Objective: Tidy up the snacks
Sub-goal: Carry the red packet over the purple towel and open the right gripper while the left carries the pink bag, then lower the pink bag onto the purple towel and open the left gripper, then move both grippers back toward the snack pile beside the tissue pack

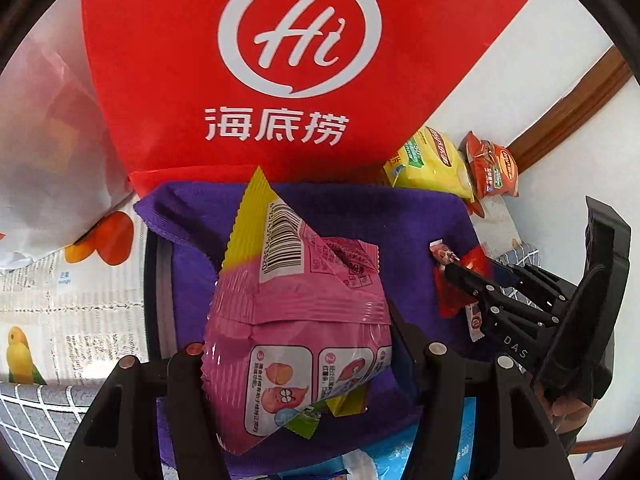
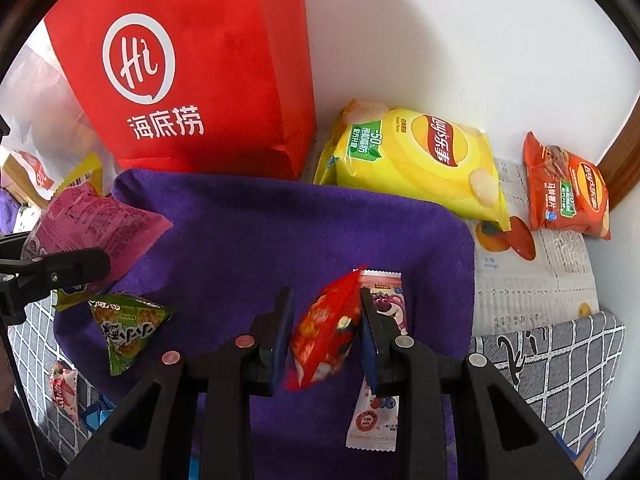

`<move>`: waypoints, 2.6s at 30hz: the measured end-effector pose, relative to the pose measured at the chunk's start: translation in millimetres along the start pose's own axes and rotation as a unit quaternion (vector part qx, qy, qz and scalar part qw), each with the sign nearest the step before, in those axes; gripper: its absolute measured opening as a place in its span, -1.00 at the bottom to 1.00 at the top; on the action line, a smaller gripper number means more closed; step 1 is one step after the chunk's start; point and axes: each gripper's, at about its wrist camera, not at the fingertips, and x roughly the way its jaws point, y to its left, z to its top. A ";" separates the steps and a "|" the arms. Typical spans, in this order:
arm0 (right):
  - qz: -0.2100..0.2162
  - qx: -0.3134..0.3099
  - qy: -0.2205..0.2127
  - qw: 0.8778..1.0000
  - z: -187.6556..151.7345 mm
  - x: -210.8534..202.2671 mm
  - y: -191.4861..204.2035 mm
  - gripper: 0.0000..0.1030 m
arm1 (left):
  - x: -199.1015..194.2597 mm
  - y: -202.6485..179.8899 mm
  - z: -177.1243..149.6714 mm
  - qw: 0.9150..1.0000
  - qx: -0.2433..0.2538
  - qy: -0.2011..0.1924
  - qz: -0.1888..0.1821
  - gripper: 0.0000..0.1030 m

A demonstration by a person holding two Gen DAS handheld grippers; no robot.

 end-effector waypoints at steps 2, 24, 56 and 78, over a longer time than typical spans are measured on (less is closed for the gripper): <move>-0.003 -0.004 -0.003 1.000 0.1 -0.6 0.4 -0.40 | 0.9 -1.7 -0.1 1.000 0.003 0.000 -0.002 0.15; -0.042 0.006 -0.094 0.995 6.3 -78.4 5.7 0.07 | -13.2 -16.9 -2.6 1.000 0.016 -0.002 -0.015 0.44; -0.081 0.067 -0.136 0.985 -131.3 -195.0 30.1 0.07 | -172.7 -102.6 -74.2 0.980 0.101 -0.132 -0.108 0.51; 0.005 0.067 -0.100 0.993 -201.6 -184.0 70.8 0.07 | -178.9 -46.4 -176.1 0.985 0.077 -0.150 -0.038 0.51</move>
